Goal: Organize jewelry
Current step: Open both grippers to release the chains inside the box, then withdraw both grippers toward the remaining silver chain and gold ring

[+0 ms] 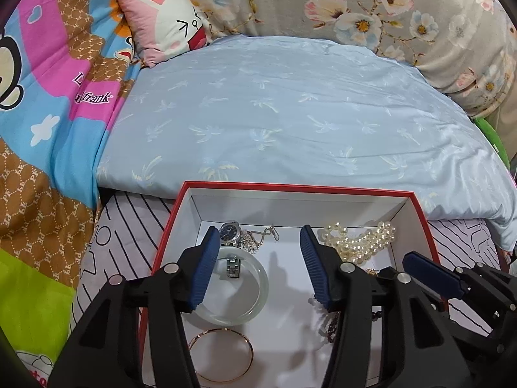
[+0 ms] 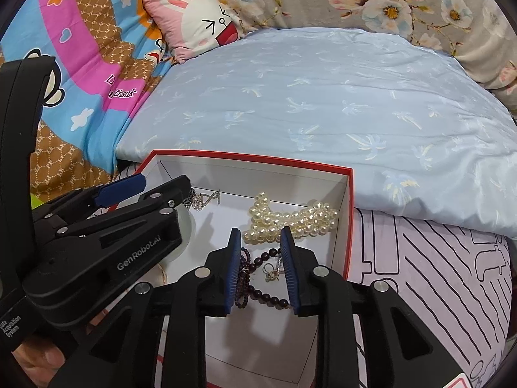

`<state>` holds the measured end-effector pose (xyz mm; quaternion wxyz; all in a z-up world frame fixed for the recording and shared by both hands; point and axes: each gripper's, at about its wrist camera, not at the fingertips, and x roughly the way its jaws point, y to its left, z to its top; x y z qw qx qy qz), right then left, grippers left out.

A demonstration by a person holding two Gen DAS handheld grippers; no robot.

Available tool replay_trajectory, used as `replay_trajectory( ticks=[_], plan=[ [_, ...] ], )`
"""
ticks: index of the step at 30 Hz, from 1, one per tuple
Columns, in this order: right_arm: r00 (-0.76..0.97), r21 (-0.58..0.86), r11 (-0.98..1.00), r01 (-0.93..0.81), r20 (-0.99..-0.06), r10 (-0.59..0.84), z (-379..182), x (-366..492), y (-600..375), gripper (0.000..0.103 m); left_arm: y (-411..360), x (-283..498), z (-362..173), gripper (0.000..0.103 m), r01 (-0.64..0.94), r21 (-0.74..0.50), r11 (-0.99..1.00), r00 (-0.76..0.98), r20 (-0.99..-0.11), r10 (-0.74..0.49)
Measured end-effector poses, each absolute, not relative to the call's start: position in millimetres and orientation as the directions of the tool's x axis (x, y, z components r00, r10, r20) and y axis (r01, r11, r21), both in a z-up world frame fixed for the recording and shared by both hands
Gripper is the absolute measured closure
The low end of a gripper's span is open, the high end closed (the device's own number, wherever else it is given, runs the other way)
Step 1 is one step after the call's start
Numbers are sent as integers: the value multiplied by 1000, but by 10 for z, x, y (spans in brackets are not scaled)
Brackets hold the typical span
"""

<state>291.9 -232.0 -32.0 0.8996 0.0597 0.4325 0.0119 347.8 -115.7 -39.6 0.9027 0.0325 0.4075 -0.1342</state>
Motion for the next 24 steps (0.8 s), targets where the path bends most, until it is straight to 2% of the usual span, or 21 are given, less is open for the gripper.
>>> replay_trajectory(
  ticks=[12, 22, 24],
  plan=[
    [653, 124, 991, 50, -755, 61, -129, 2575, -2348, 69, -1005, 3167, -201, 53, 273, -61, 960, 645, -729, -230],
    [670, 123, 991, 58, -741, 53, 47, 2136, -2290, 67, -845, 2736, -57, 52, 273, -64, 960, 649, -724, -233],
    [669, 123, 991, 60, -741, 51, 66, 2014, -2268, 63, -808, 2630, -23, 52, 276, -62, 959, 652, -722, -234]
  ],
)
